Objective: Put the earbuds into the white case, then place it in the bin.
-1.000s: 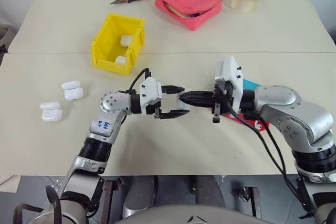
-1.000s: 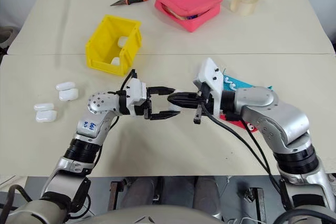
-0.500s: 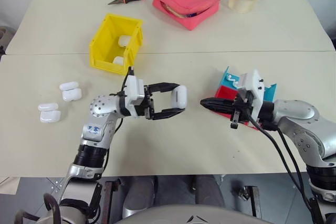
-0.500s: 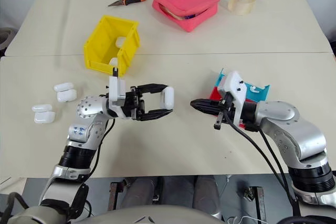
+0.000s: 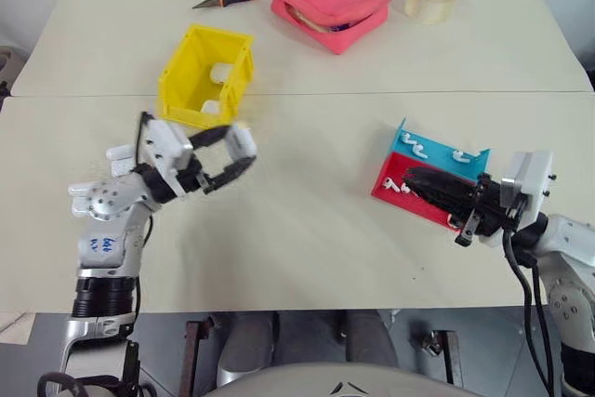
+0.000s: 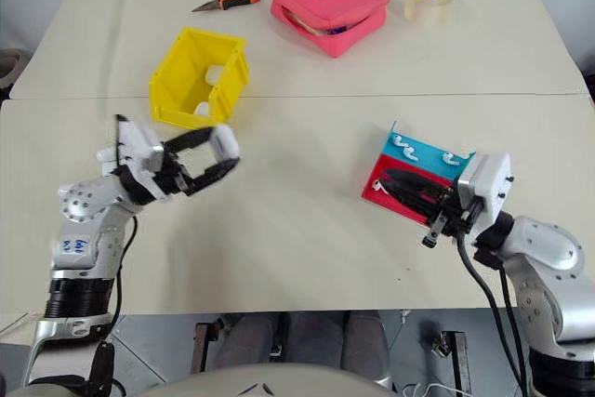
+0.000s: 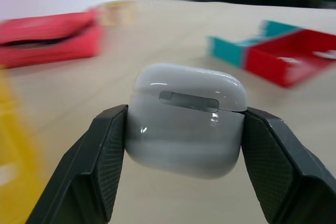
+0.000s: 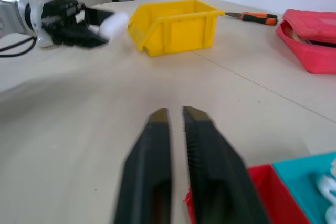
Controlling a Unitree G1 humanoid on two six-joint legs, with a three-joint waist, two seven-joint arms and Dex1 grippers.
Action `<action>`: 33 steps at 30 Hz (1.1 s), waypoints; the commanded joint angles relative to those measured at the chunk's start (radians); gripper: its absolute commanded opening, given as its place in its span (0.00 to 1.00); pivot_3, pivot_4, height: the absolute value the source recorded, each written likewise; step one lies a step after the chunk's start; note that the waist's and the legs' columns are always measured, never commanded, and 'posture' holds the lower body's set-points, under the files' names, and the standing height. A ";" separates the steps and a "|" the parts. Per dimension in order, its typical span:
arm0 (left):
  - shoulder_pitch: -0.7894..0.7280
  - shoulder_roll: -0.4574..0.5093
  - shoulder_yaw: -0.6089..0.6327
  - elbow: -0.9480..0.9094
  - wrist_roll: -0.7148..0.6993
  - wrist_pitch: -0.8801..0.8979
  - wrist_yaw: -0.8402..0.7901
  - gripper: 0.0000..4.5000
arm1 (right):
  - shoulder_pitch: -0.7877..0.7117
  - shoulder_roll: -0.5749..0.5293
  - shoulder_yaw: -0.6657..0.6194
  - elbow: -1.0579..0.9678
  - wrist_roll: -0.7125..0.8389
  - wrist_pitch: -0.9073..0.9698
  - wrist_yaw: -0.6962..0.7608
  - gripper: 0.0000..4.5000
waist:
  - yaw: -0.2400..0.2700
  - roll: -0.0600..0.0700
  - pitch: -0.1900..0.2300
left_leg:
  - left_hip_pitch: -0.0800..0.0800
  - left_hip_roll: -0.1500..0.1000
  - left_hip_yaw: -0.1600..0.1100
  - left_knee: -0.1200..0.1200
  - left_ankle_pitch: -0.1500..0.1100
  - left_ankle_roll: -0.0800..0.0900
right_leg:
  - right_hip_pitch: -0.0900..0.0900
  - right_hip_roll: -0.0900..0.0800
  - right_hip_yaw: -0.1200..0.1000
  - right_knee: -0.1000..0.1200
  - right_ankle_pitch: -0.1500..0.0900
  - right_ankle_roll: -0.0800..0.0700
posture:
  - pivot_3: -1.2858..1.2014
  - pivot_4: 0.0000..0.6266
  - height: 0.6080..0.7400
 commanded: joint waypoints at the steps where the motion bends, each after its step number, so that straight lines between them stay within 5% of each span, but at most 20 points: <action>1: -0.004 -0.008 0.076 -0.056 -0.005 0.038 0.131 0.64 | 0.010 0.019 -0.020 -0.064 -0.006 -0.055 -0.027 0.44 | 0.000 0.000 0.000 | 0.000 0.000 0.000 0.000 0.000 0.000 | 0.000 0.000 0.000 0.000 0.000 0.000 | 0.52 0.24 1.00; 8: -0.165 -0.034 0.095 0.041 0.036 0.187 0.381 0.64 | -0.011 0.029 0.003 -0.057 -0.028 -0.063 -0.068 0.98 | 0.005 -0.001 0.000 | 0.001 0.000 0.000 0.000 0.000 0.000 | 0.000 0.000 0.000 0.001 0.000 0.000 | 0.52 0.24 1.00; 15: -0.425 -0.023 0.023 0.337 0.092 0.223 0.368 0.64 | -0.059 0.021 0.007 -0.058 -0.036 -0.058 -0.083 0.99 | -0.001 -0.002 0.000 | 0.001 -0.001 0.001 0.000 0.000 0.000 | 0.000 0.000 0.000 0.001 0.000 0.000 | 0.52 0.24 1.00; 22: -0.513 -0.018 -0.013 0.467 0.126 0.236 0.344 0.64 | -0.071 0.022 0.005 -0.090 -0.025 -0.048 -0.105 0.99 | -0.007 -0.002 0.000 | 0.001 -0.001 0.001 0.000 0.000 0.000 | 0.000 0.000 -0.001 0.001 0.000 0.000 | 0.52 0.24 1.00; 27: -0.522 -0.017 -0.021 0.471 0.125 0.252 0.318 0.99 | -0.077 0.027 0.014 -0.096 -0.033 -0.052 -0.122 1.00 | -0.005 -0.002 0.000 | 0.001 -0.001 0.001 0.000 0.000 0.000 | 0.000 0.000 -0.001 0.001 0.000 0.000 | 0.52 0.24 1.00; 33: -0.466 0.027 -0.013 0.385 0.097 0.296 0.243 0.99 | -0.099 0.027 0.041 -0.084 -0.042 -0.056 -0.118 1.00 | -0.005 -0.002 0.000 | 0.001 -0.001 0.001 0.000 0.000 0.000 | 0.000 0.000 -0.001 0.001 0.000 0.000 | 0.52 0.24 1.00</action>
